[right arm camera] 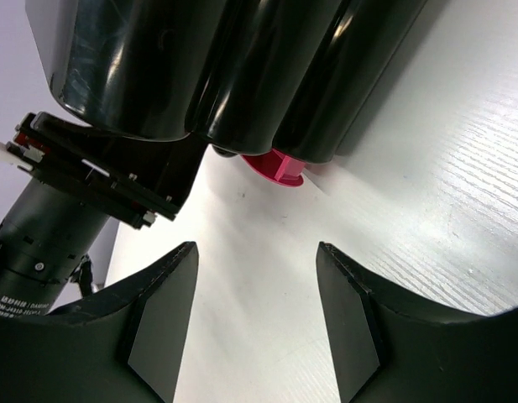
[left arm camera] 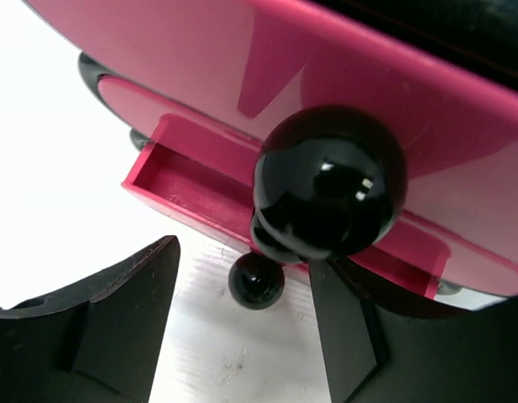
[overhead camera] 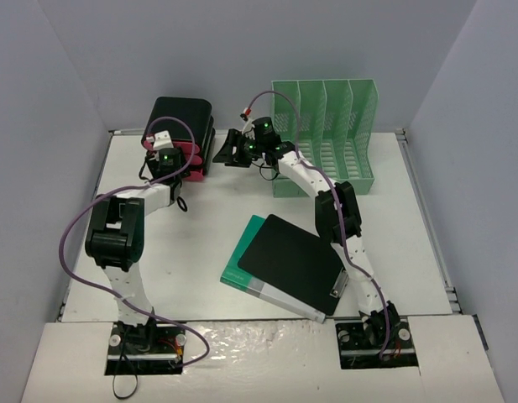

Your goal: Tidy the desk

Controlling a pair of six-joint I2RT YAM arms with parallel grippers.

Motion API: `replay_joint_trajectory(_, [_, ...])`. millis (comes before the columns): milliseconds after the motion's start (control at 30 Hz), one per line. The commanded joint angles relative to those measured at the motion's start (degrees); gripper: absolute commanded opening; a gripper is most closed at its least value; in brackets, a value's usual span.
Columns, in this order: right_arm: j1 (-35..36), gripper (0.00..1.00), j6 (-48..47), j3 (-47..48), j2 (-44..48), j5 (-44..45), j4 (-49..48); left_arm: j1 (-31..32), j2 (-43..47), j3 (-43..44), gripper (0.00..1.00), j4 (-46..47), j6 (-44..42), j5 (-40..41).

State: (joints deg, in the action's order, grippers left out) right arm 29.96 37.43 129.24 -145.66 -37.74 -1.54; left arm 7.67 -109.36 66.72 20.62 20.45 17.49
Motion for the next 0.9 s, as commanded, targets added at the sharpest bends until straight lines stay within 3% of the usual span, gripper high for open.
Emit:
replay_joint_trajectory(0, [-0.6, 0.55, -0.22, 3.27, 4.16, -1.28, -2.03, -1.9, 0.82, 5.09, 0.59, 6.07, 1.45, -1.59])
replay_joint_trajectory(500, [-0.71, 0.57, 1.09, 6.62, 3.21, 0.29, -2.88, -1.25, 15.19, -5.58, 0.59, -3.71, 5.02, 1.37])
replay_joint_trajectory(867, [-1.13, 0.66, 3.5, 10.59, 0.85, 0.85, -4.62, -2.78, 20.71, -5.46, 0.59, -12.95, 6.29, 2.78])
